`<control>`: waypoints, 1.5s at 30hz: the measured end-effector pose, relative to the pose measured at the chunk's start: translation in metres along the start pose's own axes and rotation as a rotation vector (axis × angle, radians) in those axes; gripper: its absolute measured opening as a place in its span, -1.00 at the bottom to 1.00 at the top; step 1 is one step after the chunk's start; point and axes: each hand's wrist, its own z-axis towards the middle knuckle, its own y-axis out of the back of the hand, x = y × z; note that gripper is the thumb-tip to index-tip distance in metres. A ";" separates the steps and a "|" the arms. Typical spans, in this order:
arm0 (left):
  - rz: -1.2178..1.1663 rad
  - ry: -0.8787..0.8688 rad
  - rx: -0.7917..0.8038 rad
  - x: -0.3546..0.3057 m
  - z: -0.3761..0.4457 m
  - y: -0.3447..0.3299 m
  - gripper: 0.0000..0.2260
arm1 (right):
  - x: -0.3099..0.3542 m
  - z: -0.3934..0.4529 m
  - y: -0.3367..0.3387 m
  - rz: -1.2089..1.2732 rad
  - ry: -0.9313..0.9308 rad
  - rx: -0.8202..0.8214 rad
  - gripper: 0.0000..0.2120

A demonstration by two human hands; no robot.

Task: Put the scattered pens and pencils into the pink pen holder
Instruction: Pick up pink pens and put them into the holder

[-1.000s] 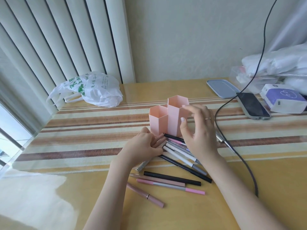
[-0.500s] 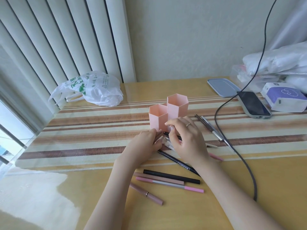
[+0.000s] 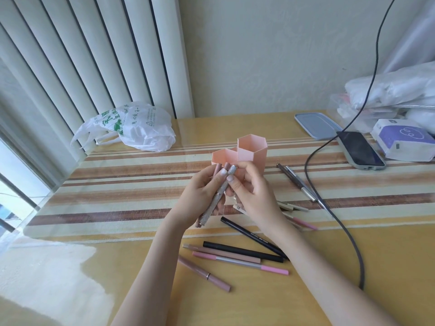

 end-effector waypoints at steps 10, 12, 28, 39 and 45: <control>-0.392 0.205 0.112 0.001 -0.002 0.022 -0.75 | 0.012 0.003 0.005 0.154 -0.107 -0.067 -0.74; -0.406 0.219 0.121 0.001 -0.002 0.022 -0.76 | 0.012 0.004 0.007 0.189 -0.120 -0.072 -0.74; -0.356 0.290 0.101 0.000 0.001 0.016 -0.77 | 0.016 0.004 0.005 0.268 -0.074 -0.062 -0.83; -0.489 0.407 0.143 0.007 0.003 0.027 -0.76 | 0.012 0.003 0.006 0.167 -0.050 -0.104 -0.83; -0.309 0.270 -0.122 0.009 0.004 0.023 -0.79 | 0.016 0.006 0.008 0.219 -0.006 -0.185 -0.88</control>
